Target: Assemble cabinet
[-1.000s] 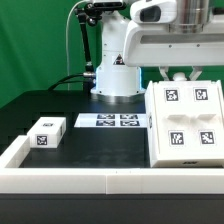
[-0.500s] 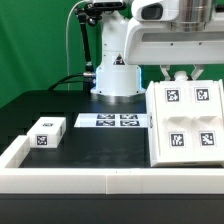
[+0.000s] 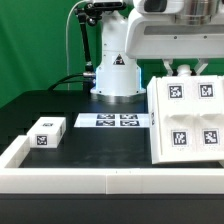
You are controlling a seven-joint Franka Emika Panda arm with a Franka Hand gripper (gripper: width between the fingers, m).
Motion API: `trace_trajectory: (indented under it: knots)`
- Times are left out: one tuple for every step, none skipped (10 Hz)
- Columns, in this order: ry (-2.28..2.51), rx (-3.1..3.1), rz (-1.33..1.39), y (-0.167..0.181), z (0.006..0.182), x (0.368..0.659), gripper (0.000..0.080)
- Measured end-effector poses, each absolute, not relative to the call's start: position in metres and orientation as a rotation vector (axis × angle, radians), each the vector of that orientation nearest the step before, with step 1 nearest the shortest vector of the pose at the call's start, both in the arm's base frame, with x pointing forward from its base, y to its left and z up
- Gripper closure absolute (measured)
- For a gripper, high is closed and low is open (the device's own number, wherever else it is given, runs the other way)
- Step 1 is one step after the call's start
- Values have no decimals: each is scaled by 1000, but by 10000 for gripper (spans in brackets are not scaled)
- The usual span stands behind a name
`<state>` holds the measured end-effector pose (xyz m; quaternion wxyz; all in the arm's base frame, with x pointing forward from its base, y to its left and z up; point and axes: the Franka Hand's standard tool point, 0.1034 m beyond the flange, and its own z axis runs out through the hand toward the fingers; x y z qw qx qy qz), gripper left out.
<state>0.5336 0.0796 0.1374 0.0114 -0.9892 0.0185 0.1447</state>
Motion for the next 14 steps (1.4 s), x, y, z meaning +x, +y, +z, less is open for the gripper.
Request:
trace_trajectory:
  knots:
    - [58,-3085,454,80,137,533,578]
    - [58,-3085,459,80,136,533,578]
    - [80,-3071,588,77,137,527,578]
    - [98,-3048,673,77,139,530,578]
    - [93,-3044,691,78,140,534,578]
    - [91,-3045,689,79,138,533,578]
    - [91,-3044,692,78,137,533,578]
    - [90,-3042,706,78,137,532,578]
    - [92,-3028,780,78,137,529,578]
    - [147,-3014,866,79,136,531,578]
    - [153,-3013,873,79,134,533,578]
    - [160,-3010,901,80,134,531,578]
    - [150,-3008,907,82,134,533,578]
    - [148,-3008,907,81,134,533,578]
